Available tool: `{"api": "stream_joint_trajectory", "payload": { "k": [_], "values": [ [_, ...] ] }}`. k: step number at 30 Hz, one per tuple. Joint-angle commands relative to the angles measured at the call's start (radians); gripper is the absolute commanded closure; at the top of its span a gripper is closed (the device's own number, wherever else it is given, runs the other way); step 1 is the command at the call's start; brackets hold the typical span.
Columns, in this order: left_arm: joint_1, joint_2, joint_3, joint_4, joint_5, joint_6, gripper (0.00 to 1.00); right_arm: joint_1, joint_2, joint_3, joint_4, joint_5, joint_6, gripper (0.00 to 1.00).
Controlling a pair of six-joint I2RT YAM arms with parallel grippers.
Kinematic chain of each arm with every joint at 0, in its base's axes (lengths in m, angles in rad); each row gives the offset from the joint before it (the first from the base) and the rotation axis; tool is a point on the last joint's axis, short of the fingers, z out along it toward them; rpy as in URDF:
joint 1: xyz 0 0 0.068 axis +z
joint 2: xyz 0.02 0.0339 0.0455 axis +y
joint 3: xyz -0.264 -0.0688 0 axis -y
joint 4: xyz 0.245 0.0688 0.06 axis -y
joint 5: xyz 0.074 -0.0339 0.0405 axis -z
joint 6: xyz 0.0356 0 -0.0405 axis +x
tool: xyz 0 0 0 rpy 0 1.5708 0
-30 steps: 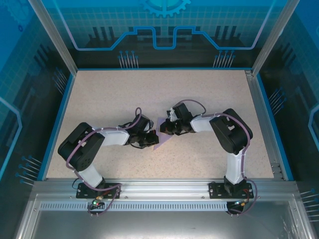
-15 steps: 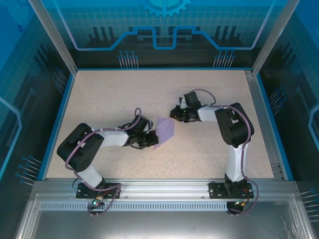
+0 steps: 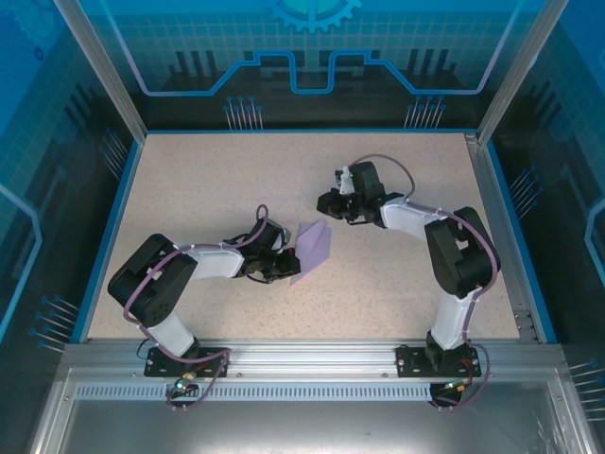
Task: Fold a paper plane with a square sheet of paper (pick it up from the middle)
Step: Fourth fold the wing at the center of the table.
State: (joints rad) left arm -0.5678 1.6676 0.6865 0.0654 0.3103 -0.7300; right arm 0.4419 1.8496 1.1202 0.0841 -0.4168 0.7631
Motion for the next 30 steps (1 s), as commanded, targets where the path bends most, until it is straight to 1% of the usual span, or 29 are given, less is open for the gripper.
{"api": "stream_joint_trajectory", "payload": {
  "k": [1, 5, 8, 16, 21, 30],
  "values": [
    [0.000, 0.052, -0.050, -0.246, -0.096, 0.026, 1.00, 0.061, 0.006, -0.080, 0.042, -0.028, 0.034, 0.94],
    [0.001, 0.053, -0.048, -0.247, -0.094, 0.026, 1.00, 0.098, 0.050, -0.120, 0.094, -0.033, 0.059, 0.96],
    [0.001, 0.052, -0.053, -0.245, -0.090, 0.025, 1.00, 0.096, 0.082, -0.130, 0.090, -0.002, 0.054, 0.96],
    [0.001, 0.053, -0.058, -0.247, -0.092, 0.030, 1.00, 0.028, 0.164, -0.100, 0.043, 0.070, 0.012, 0.96],
    [0.002, 0.050, -0.068, -0.243, -0.094, 0.027, 1.00, -0.008, 0.173, -0.054, -0.018, 0.129, -0.017, 0.96],
    [0.001, 0.050, -0.077, -0.236, -0.091, 0.024, 1.00, -0.063, 0.210, -0.015, -0.016, 0.114, -0.017, 0.96]
  ]
}}
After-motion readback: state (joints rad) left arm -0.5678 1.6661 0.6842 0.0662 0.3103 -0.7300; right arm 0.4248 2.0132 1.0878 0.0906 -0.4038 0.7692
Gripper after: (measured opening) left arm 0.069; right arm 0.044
